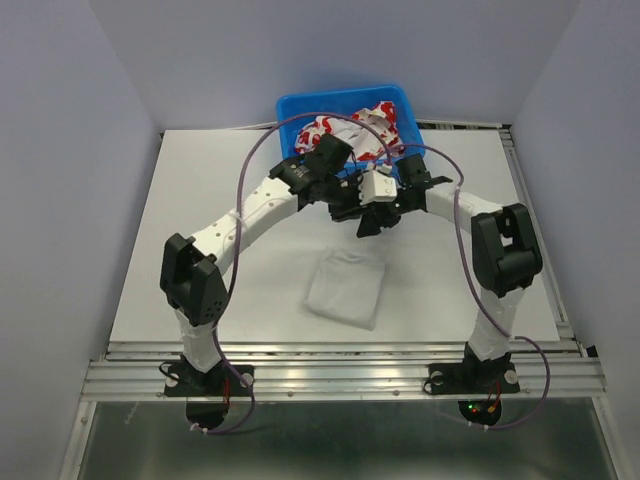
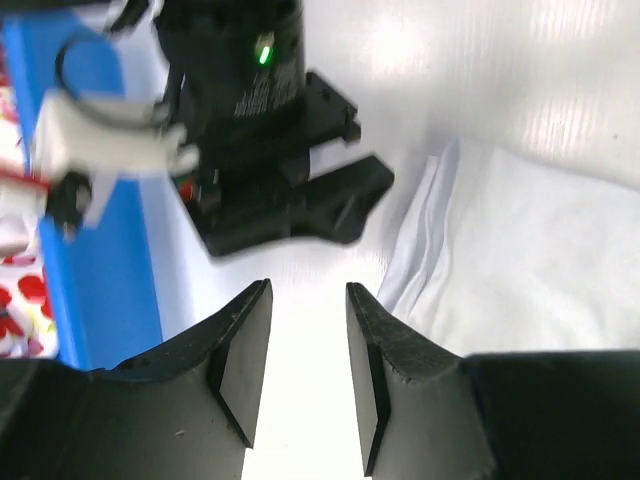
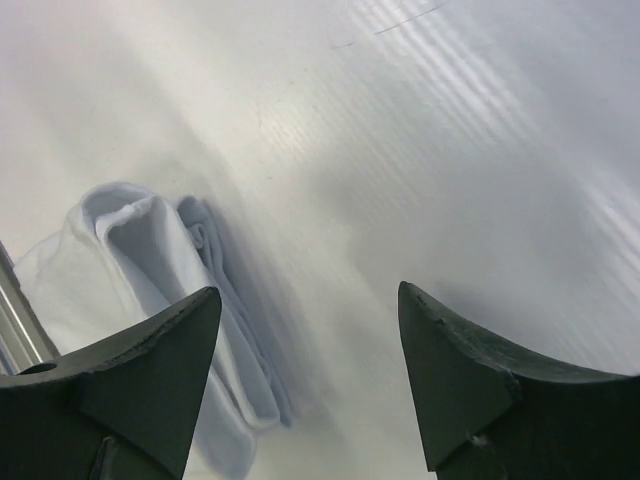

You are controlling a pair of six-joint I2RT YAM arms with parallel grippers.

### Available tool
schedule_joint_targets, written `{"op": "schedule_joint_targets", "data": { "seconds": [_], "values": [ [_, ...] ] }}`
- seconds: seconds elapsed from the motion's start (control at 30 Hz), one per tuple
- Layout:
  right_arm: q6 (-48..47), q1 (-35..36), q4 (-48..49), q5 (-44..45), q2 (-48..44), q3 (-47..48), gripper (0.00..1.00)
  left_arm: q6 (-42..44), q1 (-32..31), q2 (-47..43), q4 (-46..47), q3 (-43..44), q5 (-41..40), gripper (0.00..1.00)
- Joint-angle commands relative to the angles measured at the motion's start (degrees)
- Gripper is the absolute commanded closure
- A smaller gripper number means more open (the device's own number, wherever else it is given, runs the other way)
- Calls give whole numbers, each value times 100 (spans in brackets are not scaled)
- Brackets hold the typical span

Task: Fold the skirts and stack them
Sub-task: Fold the skirt, then neatly place the folded skirt to the corner

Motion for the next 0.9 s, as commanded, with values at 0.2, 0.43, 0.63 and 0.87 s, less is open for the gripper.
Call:
{"op": "schedule_joint_targets", "data": {
  "seconds": [0.2,0.43,0.63,0.87],
  "values": [
    [418,-200,-574,-476,-1860,-199,24,-2627,541,-2064,1553,-2667,1261,54],
    [1659,475,737,-934,-3021,-2346,22,-4554,400,-2303,2690,-3989,-46,54],
    [2046,1600,1309,461,-3244,-2850,15,-5231,418,-2636,3120,-4542,-722,53],
    [2187,2374,652,2666,-1910,-1998,15,-5514,734,-2857,3060,-4525,-1391,45]
  ]
}}
